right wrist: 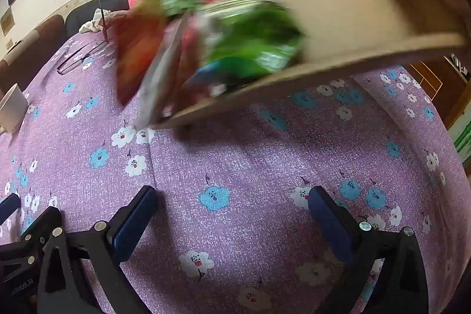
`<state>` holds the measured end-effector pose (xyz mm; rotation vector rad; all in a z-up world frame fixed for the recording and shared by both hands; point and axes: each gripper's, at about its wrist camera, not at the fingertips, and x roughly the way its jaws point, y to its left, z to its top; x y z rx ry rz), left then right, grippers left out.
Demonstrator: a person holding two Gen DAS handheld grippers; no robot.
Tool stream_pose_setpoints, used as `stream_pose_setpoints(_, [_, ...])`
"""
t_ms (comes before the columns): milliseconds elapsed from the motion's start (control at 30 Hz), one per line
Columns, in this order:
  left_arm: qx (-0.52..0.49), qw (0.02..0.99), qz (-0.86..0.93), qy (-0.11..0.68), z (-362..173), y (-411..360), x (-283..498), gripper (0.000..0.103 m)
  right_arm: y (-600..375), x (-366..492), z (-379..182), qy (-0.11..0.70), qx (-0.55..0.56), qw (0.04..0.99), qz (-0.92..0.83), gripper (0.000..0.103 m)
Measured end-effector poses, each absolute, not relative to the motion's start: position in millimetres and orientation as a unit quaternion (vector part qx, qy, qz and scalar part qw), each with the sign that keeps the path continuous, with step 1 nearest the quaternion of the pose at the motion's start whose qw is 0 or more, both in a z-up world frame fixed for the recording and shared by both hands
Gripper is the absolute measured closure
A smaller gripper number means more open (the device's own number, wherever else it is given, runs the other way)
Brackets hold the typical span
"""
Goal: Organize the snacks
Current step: 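Tip the cardboard tray to spill the snacks onto the tablecloth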
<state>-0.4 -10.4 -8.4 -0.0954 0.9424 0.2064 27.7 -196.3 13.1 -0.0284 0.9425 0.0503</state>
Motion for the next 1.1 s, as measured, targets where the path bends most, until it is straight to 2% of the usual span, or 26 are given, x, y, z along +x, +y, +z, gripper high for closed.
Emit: stream_pose_setpoints(1100, [-0.045, 0.885, 0.099, 0.453, -8.5, -10.1, 0.1, 0.000, -198.5, 30.3, 13.0, 0.455, -0.014, 0.890, 0.023, 0.001])
